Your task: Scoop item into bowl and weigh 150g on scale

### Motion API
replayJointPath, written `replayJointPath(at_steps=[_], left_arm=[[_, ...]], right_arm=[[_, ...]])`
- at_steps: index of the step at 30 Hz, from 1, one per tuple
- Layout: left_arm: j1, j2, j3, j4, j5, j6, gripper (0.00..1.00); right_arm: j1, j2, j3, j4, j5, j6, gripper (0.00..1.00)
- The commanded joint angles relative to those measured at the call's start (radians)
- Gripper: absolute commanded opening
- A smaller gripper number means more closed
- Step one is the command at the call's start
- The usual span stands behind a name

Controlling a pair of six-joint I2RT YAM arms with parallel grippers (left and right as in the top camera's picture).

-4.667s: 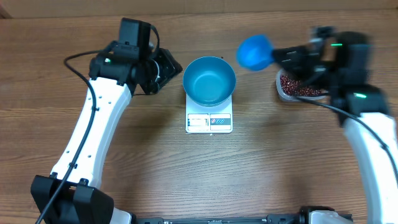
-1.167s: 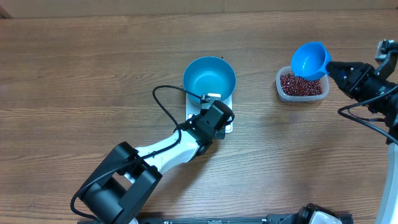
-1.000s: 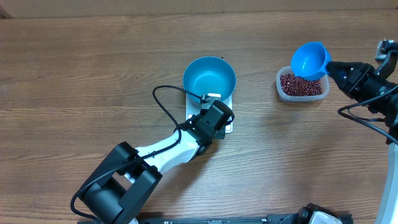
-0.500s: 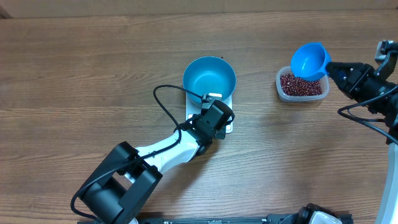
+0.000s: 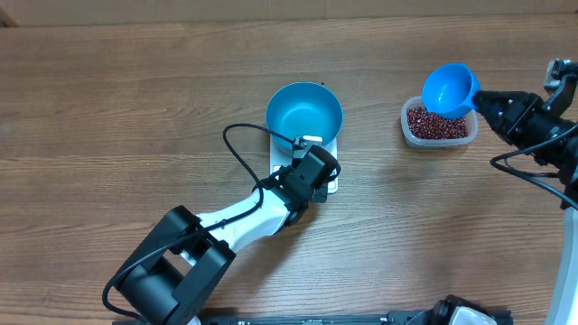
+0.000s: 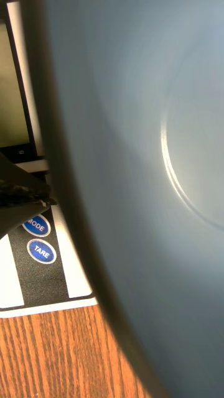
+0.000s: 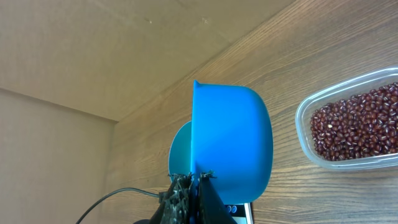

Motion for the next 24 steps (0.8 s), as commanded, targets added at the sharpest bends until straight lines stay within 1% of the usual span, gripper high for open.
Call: replayJointPath(at_steps=[1,4,6,9,12,15,17,20,24], left_arm=[[-0.001,0.013,-0.008,-0.022,0.012,0.015,0.04],[0.0,0.014,-0.009,-0.026,0.006,0.014,0.04],[0.011,0.041,-0.009,-0.024,0.001,-0.023,0.04],[0.025,0.053,-0.008,-0.018,0.035,-0.037,0.04],[0.024,0.048,-0.002,-0.01,0.05,-0.008,0.04],[0.003,0.014,0.006,-0.014,0.072,0.068,0.04],[-0.016,-0.019,0.006,-0.013,0.055,0.111,0.04],[-0.047,-0.069,0.006,-0.018,-0.01,0.121,0.04],[-0.057,-0.131,0.006,-0.022,-0.014,0.126,0.04]], right_arm=[[-0.01,-0.004,0.015,0.002,0.001,-0.004,0.04],[-0.01,-0.004,0.015,0.001,-0.003,-0.004,0.04],[-0.01,-0.004,0.015,-0.002,-0.004,-0.004,0.04],[-0.01,-0.004,0.015,-0.002,-0.01,-0.004,0.04],[-0.01,-0.004,0.015,-0.002,-0.01,-0.004,0.04],[-0.01,-0.004,0.015,0.003,-0.01,-0.004,0.04],[-0.01,-0.004,0.015,0.009,-0.01,-0.004,0.04],[-0.01,-0.004,0.015,0.01,-0.009,-0.004,0.04],[-0.01,-0.004,0.015,0.01,-0.009,-0.004,0.04]])
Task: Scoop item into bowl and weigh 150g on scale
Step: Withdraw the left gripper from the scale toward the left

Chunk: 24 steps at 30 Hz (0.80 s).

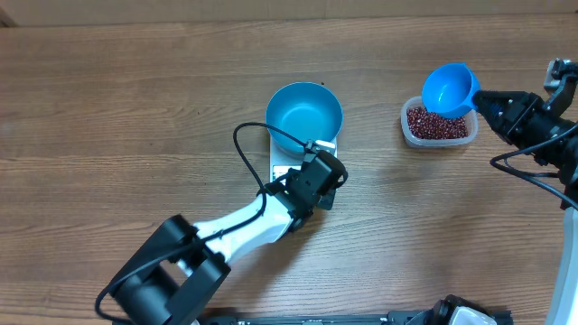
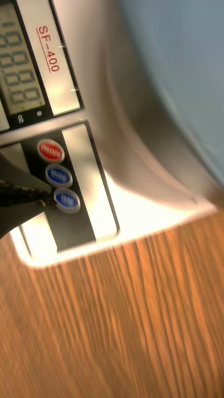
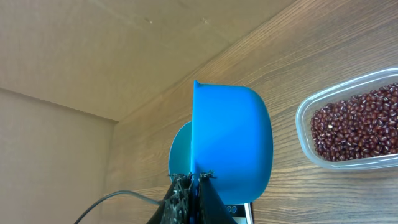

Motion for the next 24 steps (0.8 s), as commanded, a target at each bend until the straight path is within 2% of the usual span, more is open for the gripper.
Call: replayJointPath(at_steps=[1,6,10,15,17,20,24], left_arm=[[-0.006,-0.094,0.002,0.001,-0.029,0.044,0.04],[-0.006,-0.251,0.002,-0.058,0.024,0.057,0.04],[-0.005,-0.399,0.002,-0.161,0.028,0.134,0.04],[0.007,-0.599,0.002,-0.322,0.031,0.277,0.04],[0.031,-0.683,0.002,-0.377,0.08,0.426,0.04],[0.109,-0.75,0.002,-0.459,0.153,0.545,0.04],[0.29,-0.742,0.001,-0.567,0.256,0.586,0.04]], right_arm=[[-0.009,-0.004,0.015,0.009,-0.008,-0.004,0.04],[-0.009,-0.004,0.015,0.008,-0.008,0.011,0.04],[-0.009,-0.004,0.015,0.005,-0.014,0.023,0.04],[-0.009,-0.004,0.015,0.003,-0.027,0.022,0.04],[-0.009,-0.004,0.015,0.002,-0.027,0.022,0.04],[-0.008,-0.004,0.015,0.001,-0.027,0.015,0.04],[-0.008,-0.004,0.015,0.001,-0.027,0.015,0.04]])
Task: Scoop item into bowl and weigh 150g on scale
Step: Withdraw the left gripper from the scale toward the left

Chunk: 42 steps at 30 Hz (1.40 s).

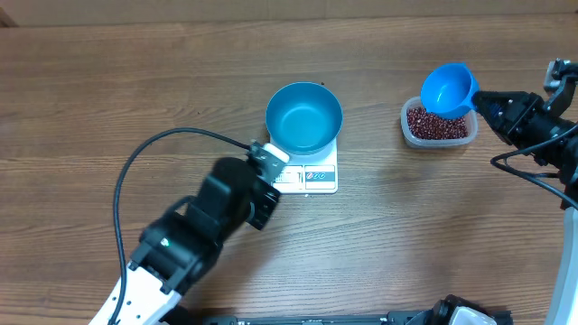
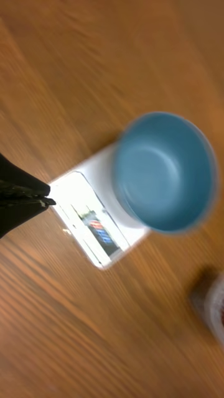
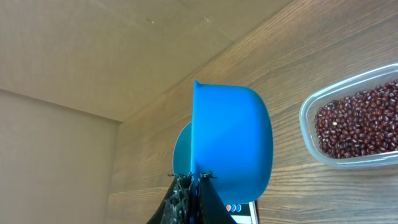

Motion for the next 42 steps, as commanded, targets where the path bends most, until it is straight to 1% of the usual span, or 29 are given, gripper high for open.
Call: replayJointPath(at_steps=[1,4,7,8,9,10,14,17,21,24,25,26,27,29,42], left_arm=[[0.104,0.011,-0.003,-0.035,0.101,0.122,0.04],[0.121,0.014,-0.031,-0.016,0.1,0.187,0.04],[0.136,0.014,-0.102,0.049,0.137,0.186,0.04],[0.141,0.014,-0.126,0.072,0.177,0.185,0.04],[0.152,0.013,-0.166,0.112,0.25,0.186,0.05],[0.159,0.013,-0.19,0.134,0.276,0.189,0.04],[0.214,0.013,-0.257,0.22,0.285,0.193,0.04],[0.263,0.014,-0.264,0.221,0.332,0.222,0.04],[0.31,0.017,-0.264,0.222,0.453,0.285,0.04],[0.312,0.03,-0.264,0.225,0.456,0.286,0.06],[0.311,0.039,-0.264,0.226,0.456,0.286,0.1],[0.311,0.046,-0.264,0.225,0.456,0.286,0.18],[0.311,0.055,-0.264,0.225,0.456,0.286,0.32],[0.311,0.068,-0.264,0.225,0.456,0.286,1.0],[0.311,0.092,-0.264,0.225,0.455,0.286,1.0]], right_arm=[[-0.006,-0.004,0.015,0.002,-0.015,-0.005,0.04],[-0.006,-0.003,0.015,0.002,-0.012,-0.004,0.04],[-0.006,-0.003,0.015,0.002,-0.012,-0.005,0.04],[-0.006,-0.003,0.015,0.002,-0.012,-0.004,0.04],[-0.006,-0.003,0.015,0.002,-0.012,-0.004,0.04],[-0.006,-0.003,0.015,0.001,-0.012,-0.005,0.04],[-0.006,-0.003,0.015,-0.002,-0.005,-0.005,0.04],[-0.006,-0.003,0.015,-0.002,0.003,-0.005,0.04],[-0.006,-0.003,0.015,-0.002,0.007,-0.005,0.04],[-0.006,-0.003,0.015,-0.002,0.011,-0.005,0.04],[-0.006,-0.003,0.015,-0.002,0.01,-0.005,0.04],[-0.006,-0.003,0.015,-0.002,0.011,-0.005,0.04],[-0.006,-0.003,0.015,-0.002,0.01,-0.005,0.04],[-0.006,-0.003,0.015,-0.002,0.01,-0.005,0.04],[-0.006,-0.003,0.015,-0.002,0.011,-0.005,0.04]])
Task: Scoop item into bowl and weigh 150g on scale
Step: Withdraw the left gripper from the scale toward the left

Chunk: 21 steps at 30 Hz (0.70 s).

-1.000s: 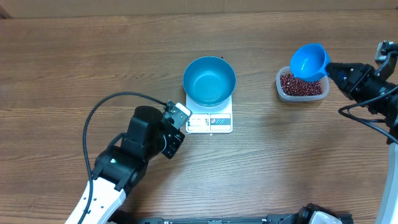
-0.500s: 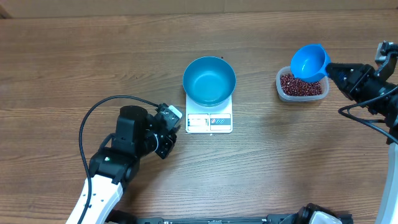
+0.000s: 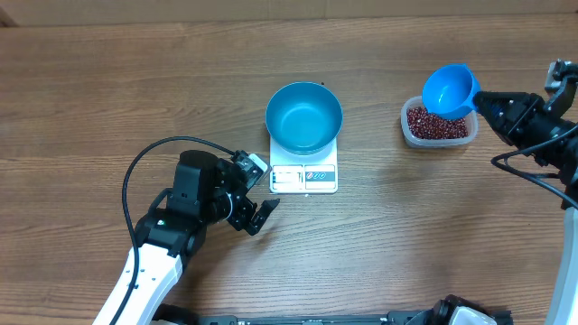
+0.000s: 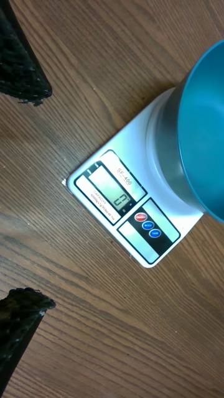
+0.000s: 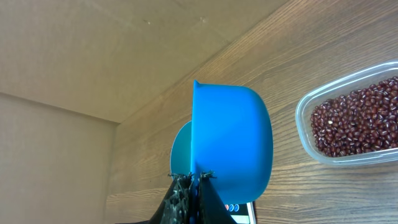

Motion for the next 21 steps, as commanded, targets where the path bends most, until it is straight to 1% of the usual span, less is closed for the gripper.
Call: replayJointPath(at_steps=[1,6,11,14,18,21], left_arm=[[0.006,0.005,-0.006,0.003,0.018,0.015,1.0],[0.006,0.005,-0.006,0.004,-0.009,0.014,0.99],[0.006,0.005,-0.006,0.019,-0.008,-0.033,0.99],[0.006,0.005,-0.006,0.019,-0.009,-0.035,1.0],[0.006,0.005,-0.006,0.019,-0.034,-0.092,1.0],[0.006,0.005,-0.006,0.019,-0.047,-0.095,1.0]], right_arm=[[-0.003,-0.003,0.015,0.005,0.0,-0.005,0.04],[-0.003,-0.003,0.015,0.005,0.01,-0.005,0.04],[-0.003,-0.003,0.015,0.005,0.01,-0.005,0.04],[-0.003,-0.003,0.015,0.005,0.01,-0.005,0.04],[-0.003,-0.003,0.015,0.005,0.013,-0.005,0.04],[-0.003,-0.003,0.015,0.005,0.018,-0.005,0.04]])
